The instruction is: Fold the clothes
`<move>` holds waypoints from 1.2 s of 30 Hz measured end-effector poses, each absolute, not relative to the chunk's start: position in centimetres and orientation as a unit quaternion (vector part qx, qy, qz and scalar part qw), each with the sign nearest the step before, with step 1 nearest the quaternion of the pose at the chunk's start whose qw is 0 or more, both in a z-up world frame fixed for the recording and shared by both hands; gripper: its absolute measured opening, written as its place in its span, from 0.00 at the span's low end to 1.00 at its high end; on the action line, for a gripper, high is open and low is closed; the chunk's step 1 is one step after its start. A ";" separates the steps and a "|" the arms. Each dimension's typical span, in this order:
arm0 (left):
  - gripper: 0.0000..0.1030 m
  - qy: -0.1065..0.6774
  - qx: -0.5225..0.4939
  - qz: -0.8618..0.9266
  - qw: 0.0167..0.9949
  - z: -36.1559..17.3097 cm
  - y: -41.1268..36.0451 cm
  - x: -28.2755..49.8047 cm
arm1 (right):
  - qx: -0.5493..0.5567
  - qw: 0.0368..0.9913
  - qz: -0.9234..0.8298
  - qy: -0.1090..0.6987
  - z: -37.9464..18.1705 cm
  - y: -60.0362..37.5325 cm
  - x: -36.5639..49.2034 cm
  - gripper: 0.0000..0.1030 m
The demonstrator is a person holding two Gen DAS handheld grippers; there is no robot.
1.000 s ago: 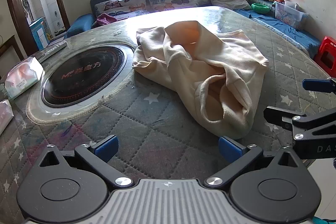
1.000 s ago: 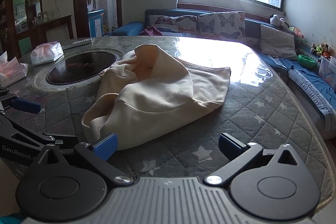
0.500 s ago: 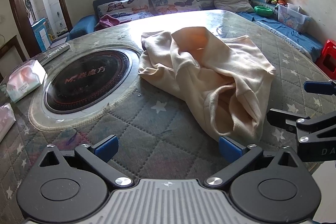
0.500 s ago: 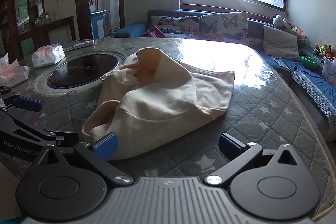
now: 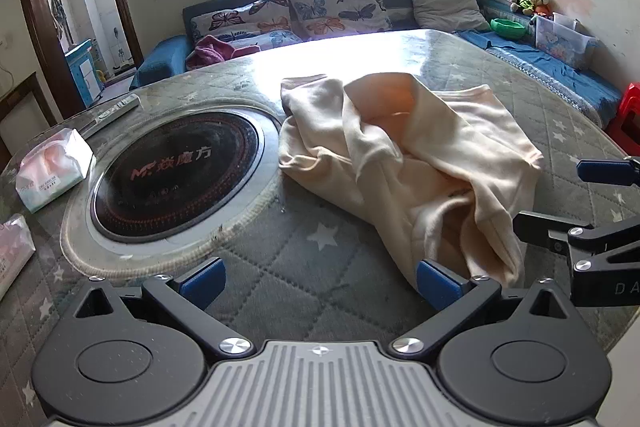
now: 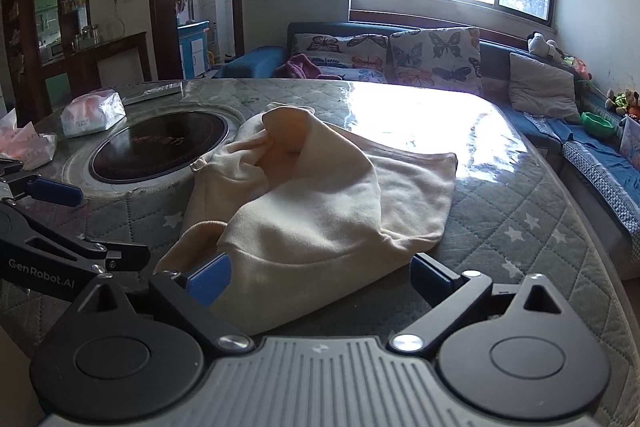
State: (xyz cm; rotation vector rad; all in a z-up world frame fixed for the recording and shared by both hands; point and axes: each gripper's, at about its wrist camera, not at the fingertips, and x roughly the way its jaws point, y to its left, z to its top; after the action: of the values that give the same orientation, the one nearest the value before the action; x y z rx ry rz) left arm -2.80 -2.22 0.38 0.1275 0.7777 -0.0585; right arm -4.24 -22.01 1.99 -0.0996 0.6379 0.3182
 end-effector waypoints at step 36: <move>1.00 0.357 0.032 -0.012 0.933 1.6 1.1 5.4 | -0.083 0.929 0.202 0.298 3.6 -18.9 6.6 0.68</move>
State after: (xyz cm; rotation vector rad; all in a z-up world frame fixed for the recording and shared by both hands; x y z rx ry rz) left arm 5.38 1.06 1.64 0.0659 0.7303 -0.0253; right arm 6.58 -18.87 3.62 -0.1695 0.6099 0.4133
